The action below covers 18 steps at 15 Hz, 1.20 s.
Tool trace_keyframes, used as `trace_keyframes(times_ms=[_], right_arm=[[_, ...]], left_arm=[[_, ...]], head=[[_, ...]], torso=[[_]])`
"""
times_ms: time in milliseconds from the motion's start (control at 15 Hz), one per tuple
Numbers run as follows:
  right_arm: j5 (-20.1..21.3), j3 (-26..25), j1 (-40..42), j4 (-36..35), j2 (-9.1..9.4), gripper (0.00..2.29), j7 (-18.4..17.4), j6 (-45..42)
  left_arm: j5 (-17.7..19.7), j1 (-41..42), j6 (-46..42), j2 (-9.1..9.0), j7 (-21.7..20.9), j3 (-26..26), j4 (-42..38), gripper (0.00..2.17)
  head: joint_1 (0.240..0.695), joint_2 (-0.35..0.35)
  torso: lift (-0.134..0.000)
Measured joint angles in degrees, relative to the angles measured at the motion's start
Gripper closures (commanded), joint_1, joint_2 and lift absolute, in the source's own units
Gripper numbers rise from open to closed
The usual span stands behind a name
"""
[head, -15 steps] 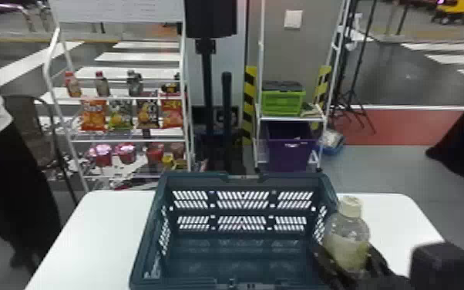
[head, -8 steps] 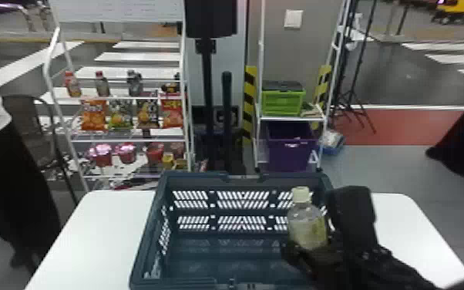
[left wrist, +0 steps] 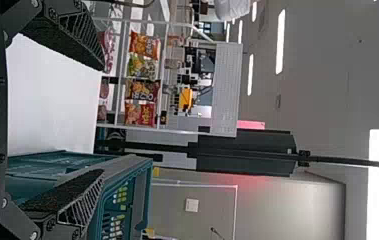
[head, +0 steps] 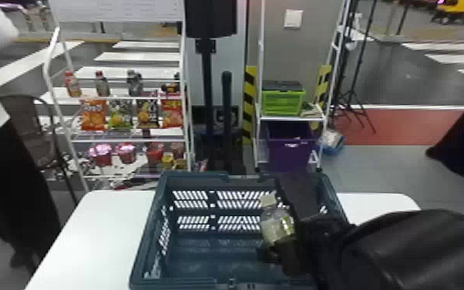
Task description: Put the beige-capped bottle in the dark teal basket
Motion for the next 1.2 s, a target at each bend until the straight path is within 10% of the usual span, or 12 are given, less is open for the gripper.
trace_keyframes(times_ms=[733,867,1000,1200], right_arm=[[-3.9,1.5,-9.1,27.9,1.67,2.15,0.0,-13.2],[-4.1,1.8,-9.5,29.4,1.67,1.65,0.0,-14.9],[-4.9,1.8,-9.5,29.6,1.67,0.00,0.0,-15.6],[-5.4,1.6,-9.4,29.0,1.67,0.04,-0.5,-15.8]], left_arm=[[0.0,0.9,-0.3,0.01,0.0,0.5,-0.8,0.16],[0.0,1.1,-0.3,0.01,0.0,0.6,-0.9,0.16],[0.0,1.1,-0.3,0.01,0.0,0.8,-0.9,0.16],[0.0,1.1,-0.4,0.01,0.0,0.8,-0.9,0.16]], head=[[0.499,0.000],[0.499,0.000],[0.499,0.000],[0.499,0.000]], torso=[[0.000],[0.000],[0.000],[0.000]])
